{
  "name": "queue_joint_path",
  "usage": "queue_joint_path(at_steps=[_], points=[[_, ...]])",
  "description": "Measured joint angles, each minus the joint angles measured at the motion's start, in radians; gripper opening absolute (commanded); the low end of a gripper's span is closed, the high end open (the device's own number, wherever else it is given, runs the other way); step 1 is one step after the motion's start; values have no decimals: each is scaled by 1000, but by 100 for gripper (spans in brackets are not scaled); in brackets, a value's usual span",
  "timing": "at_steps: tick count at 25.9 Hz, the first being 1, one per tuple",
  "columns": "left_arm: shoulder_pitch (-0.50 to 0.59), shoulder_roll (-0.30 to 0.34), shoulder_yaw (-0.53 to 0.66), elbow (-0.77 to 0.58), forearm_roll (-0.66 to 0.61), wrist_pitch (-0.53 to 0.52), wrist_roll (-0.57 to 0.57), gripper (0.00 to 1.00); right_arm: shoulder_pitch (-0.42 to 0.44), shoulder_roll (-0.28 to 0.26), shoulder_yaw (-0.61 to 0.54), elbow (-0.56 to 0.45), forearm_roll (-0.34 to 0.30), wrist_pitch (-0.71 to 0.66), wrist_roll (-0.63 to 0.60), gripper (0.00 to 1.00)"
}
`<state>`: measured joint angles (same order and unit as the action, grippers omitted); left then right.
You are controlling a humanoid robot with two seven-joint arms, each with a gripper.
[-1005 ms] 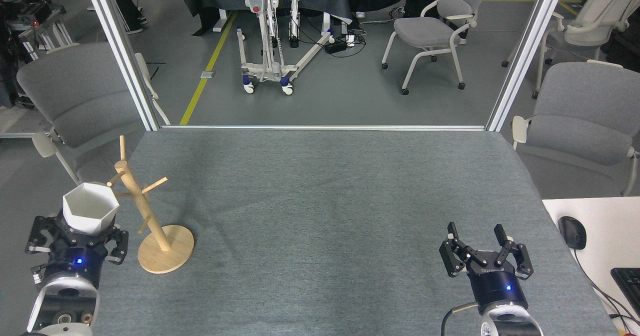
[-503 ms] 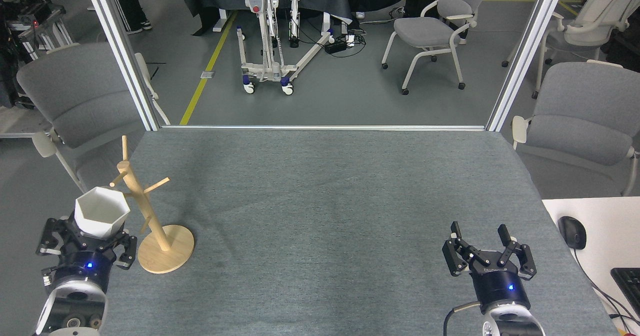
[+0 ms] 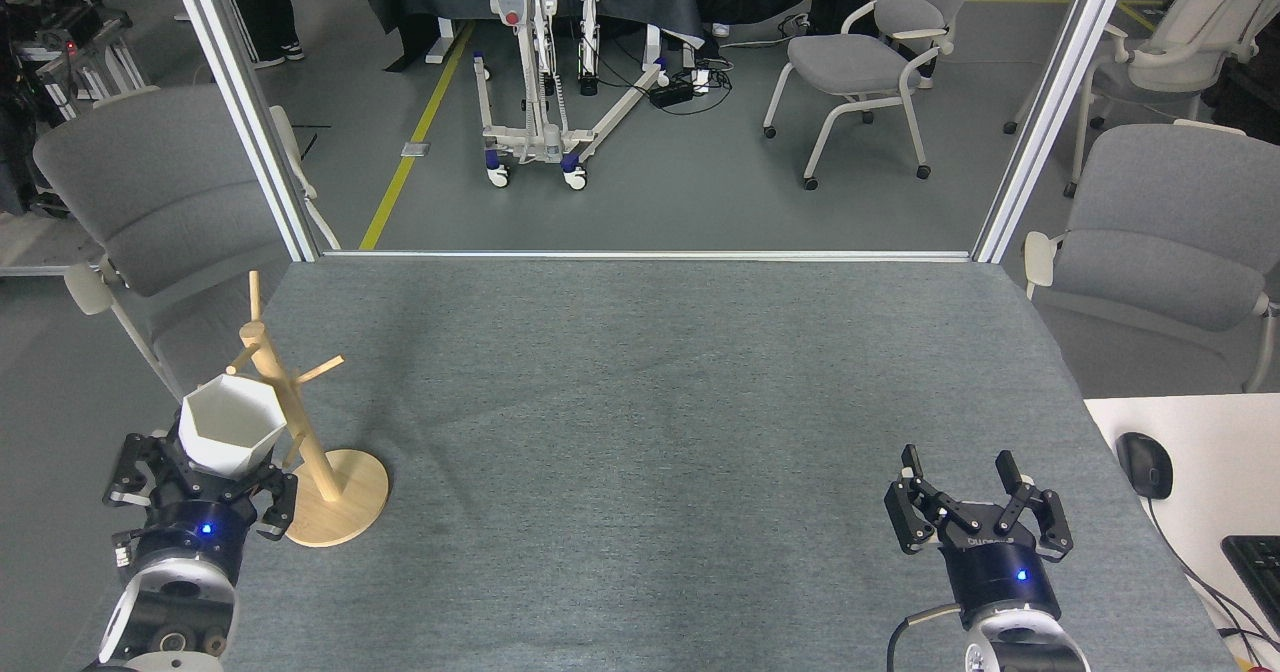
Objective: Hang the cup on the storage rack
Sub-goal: 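Hang the cup on the stand peg and release with the left gripper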
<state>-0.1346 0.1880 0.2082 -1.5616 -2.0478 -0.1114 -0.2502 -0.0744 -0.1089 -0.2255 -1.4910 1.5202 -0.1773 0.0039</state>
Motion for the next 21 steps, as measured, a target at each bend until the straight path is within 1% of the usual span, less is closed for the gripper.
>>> queue_joint_path(at_steps=[2,10,18,21], points=[[0,-4,-1,1,0,3,0,97,0,0,0,0,0,0,0,100],[7,-22,-2,29,6,11,25,98,1,0,-5,0,0,0,1,100],[7,-39,-2,108,10,20,23,98,0,-1,-9,0,-1,1,-1,100],[12,-58,-3,162,12,-3,-2,98,1,-1,-9,0,-1,1,-3,100]])
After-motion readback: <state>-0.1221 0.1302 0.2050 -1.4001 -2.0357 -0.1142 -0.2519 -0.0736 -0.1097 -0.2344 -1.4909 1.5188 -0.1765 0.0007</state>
